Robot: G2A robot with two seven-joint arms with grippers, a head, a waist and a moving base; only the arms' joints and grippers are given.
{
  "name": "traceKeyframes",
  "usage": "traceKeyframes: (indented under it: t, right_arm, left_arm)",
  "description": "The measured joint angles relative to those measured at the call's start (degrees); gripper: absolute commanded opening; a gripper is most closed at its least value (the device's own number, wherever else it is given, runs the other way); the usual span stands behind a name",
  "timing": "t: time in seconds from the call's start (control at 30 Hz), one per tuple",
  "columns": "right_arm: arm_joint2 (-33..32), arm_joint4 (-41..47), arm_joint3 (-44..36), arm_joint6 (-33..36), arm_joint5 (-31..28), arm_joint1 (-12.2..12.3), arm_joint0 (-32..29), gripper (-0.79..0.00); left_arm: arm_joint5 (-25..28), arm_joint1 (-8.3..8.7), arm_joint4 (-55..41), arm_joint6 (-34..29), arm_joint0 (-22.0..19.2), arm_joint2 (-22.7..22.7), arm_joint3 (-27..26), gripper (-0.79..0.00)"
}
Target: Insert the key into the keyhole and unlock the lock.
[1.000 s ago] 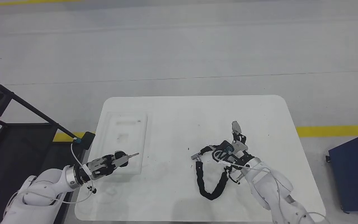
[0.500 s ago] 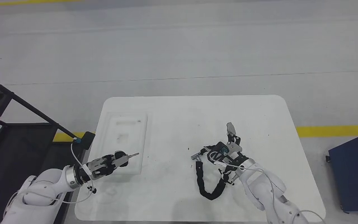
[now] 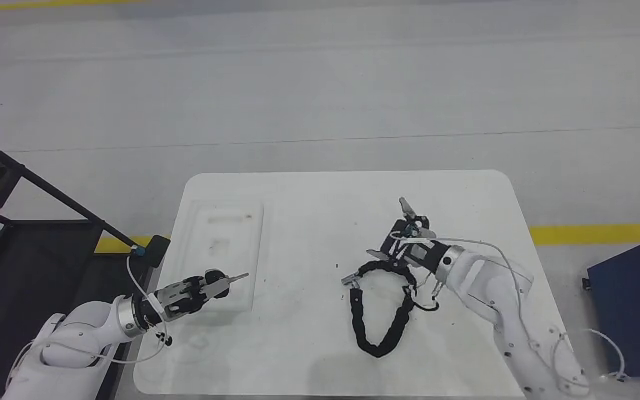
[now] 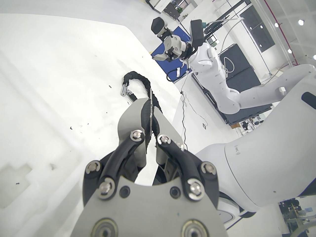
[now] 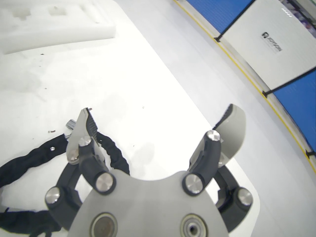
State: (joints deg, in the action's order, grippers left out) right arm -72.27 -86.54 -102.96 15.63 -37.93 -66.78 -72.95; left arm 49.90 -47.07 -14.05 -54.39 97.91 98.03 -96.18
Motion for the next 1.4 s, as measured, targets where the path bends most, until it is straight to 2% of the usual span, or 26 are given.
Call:
traceKeyframes:
  t: [0.2, 0.33, 0.43, 0.83, 0.97, 1.1, 1.13, 1.17, 1.23, 1.33, 1.37, 1.4]
  right_arm:
    - [1.36, 14.32, 2.95, 12.68, -9.70, -0.13, 6.80, 0.000]
    - [5.43, 25.60, 6.91, 27.62, -13.84, -0.24, 12.81, 0.000]
    - [9.82, 30.01, 8.50, 35.82, -14.91, -0.23, 16.47, 0.000]
    - [30.29, 35.66, 19.48, 37.71, -13.02, 1.15, 30.27, 0.000]
    - [35.68, 31.13, 22.10, 37.30, -13.43, 1.63, 34.56, 0.000]
    - [39.40, 30.73, 24.71, 36.08, -14.65, 1.84, 37.24, 0.000]
    - [40.52, 29.38, 25.05, 36.04, -14.69, 1.87, 37.96, -0.049]
    - [41.22, 28.33, 25.25, 35.95, -14.76, 1.86, 38.41, -0.145]
    - [41.90, 27.32, 25.86, 35.20, -14.73, 1.69, 38.78, -0.431]
    - [42.98, 26.46, 26.41, 34.36, -15.53, 1.20, 38.74, -0.400]
    - [43.33, 25.87, 26.50, 34.10, -15.62, 1.04, 38.78, -0.357]
    - [43.65, 25.25, 26.65, 33.73, -15.60, 0.88, 38.82, -0.397]
  left_arm:
    - [0.00, 0.00, 0.00, 0.00, 0.00, 0.00, 0.00, -0.785]
    - [0.00, 0.00, 0.00, 0.00, 0.00, 0.00, 0.00, -0.785]
    - [0.00, 0.00, 0.00, 0.00, 0.00, 0.00, 0.00, -0.785]
    - [0.00, 0.00, 0.00, 0.00, 0.00, 0.00, 0.00, -0.785]
    - [0.00, 0.00, 0.00, 0.00, 0.00, 0.00, 0.00, -0.785]
    - [0.00, 0.00, 0.00, 0.00, 0.00, 0.00, 0.00, -0.785]
    - [0.00, 0.00, 0.00, 0.00, 0.00, 0.00, 0.00, -0.785]
    - [0.00, 0.00, 0.00, 0.00, 0.00, 0.00, 0.00, -0.785]
    - [0.00, 0.00, 0.00, 0.00, 0.00, 0.00, 0.00, -0.785]
    - [0.00, 0.00, 0.00, 0.00, 0.00, 0.00, 0.00, -0.785]
    - [0.00, 0.00, 0.00, 0.00, 0.00, 0.00, 0.00, -0.785]
    - [0.00, 0.00, 0.00, 0.00, 0.00, 0.00, 0.00, -0.785]
